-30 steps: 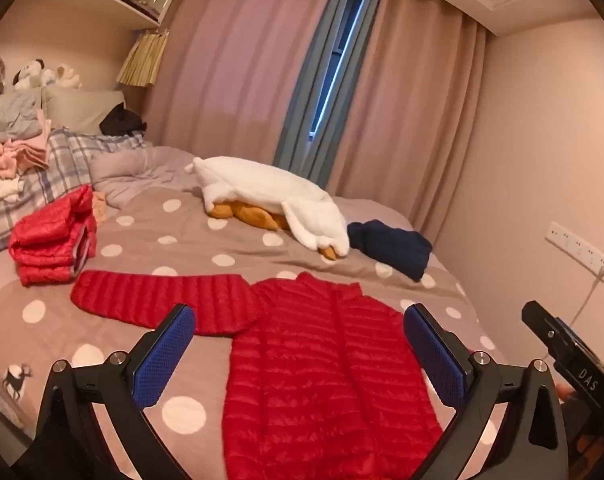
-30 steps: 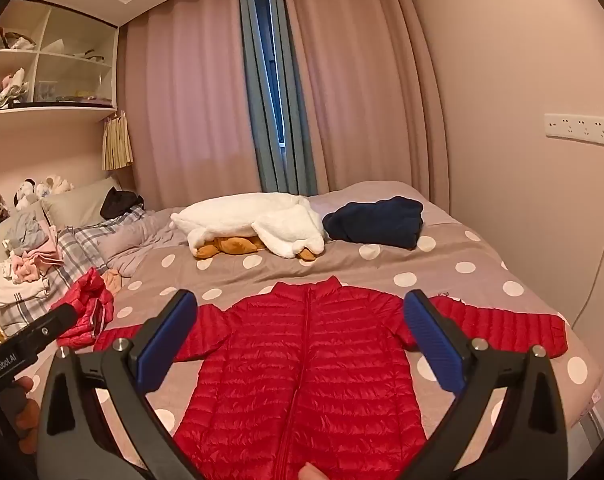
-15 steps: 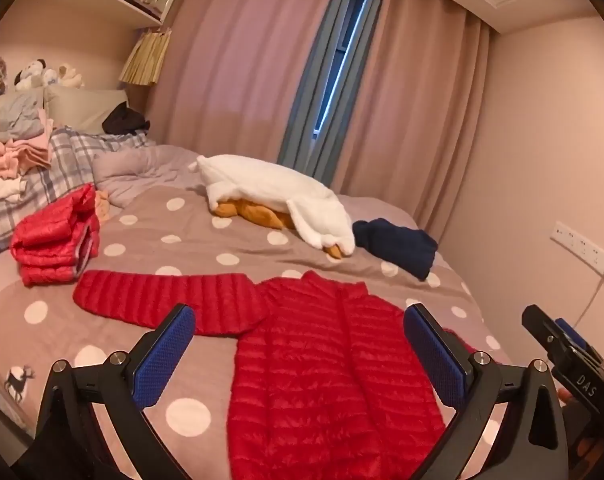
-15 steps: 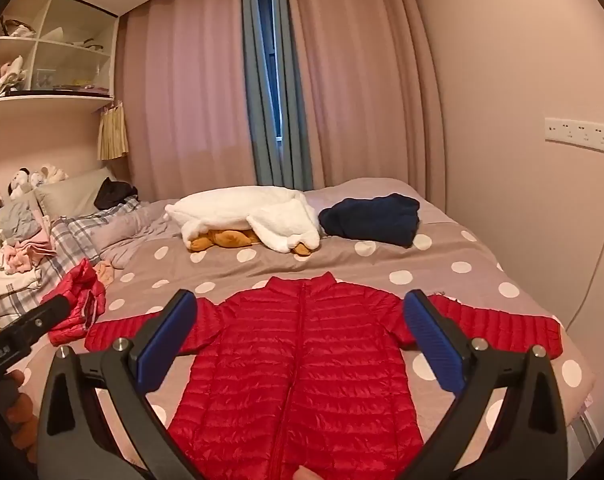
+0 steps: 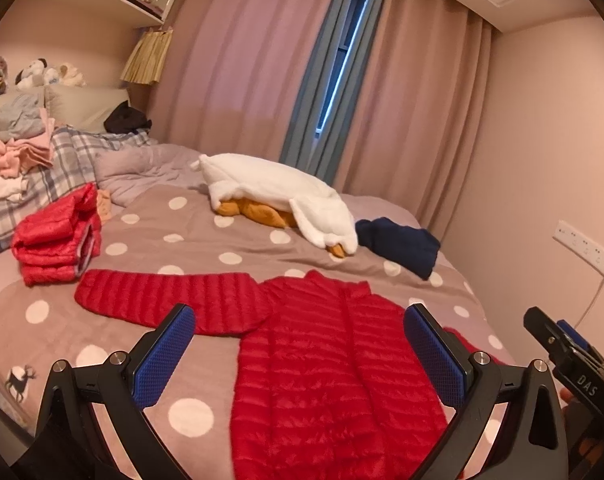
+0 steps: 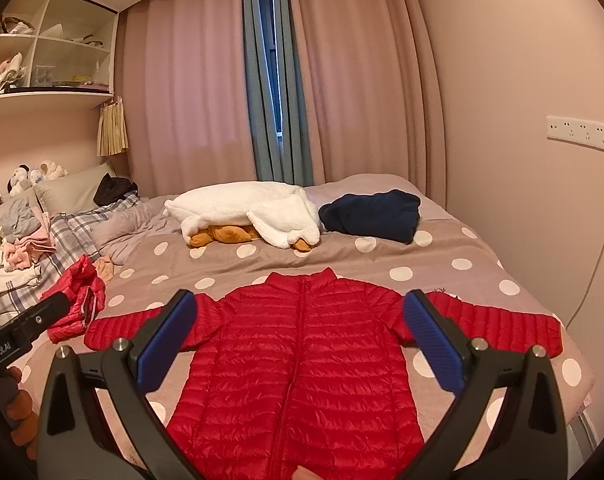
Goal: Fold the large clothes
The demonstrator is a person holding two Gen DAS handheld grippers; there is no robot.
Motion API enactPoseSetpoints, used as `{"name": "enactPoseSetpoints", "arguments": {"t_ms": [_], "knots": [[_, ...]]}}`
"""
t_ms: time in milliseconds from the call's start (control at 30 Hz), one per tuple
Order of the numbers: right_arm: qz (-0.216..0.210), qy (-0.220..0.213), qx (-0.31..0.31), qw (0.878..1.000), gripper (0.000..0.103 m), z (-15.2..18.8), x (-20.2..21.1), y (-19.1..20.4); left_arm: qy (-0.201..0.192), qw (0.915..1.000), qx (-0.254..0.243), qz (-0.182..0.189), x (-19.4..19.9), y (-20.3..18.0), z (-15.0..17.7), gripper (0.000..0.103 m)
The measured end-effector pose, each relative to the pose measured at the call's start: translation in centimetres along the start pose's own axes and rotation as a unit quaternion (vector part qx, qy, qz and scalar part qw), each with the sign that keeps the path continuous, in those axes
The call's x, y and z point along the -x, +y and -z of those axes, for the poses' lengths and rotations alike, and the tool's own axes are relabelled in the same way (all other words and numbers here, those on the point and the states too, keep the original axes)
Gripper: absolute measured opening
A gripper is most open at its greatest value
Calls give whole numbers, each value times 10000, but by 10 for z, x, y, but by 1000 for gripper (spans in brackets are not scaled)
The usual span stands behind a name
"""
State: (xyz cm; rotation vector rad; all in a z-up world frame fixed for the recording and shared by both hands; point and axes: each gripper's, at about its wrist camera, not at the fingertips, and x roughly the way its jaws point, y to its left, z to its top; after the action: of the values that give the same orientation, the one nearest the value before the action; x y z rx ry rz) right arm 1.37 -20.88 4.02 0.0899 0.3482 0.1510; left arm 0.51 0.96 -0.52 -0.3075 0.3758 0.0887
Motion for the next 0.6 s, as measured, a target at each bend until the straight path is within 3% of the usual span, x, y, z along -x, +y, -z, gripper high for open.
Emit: {"name": "enactPoseSetpoints", "arguments": {"t_ms": [600], "knots": [[-10, -14, 52, 10000, 103, -2, 0, -1, -29, 9999, -110, -4, -1, -3, 0, 103]]}}
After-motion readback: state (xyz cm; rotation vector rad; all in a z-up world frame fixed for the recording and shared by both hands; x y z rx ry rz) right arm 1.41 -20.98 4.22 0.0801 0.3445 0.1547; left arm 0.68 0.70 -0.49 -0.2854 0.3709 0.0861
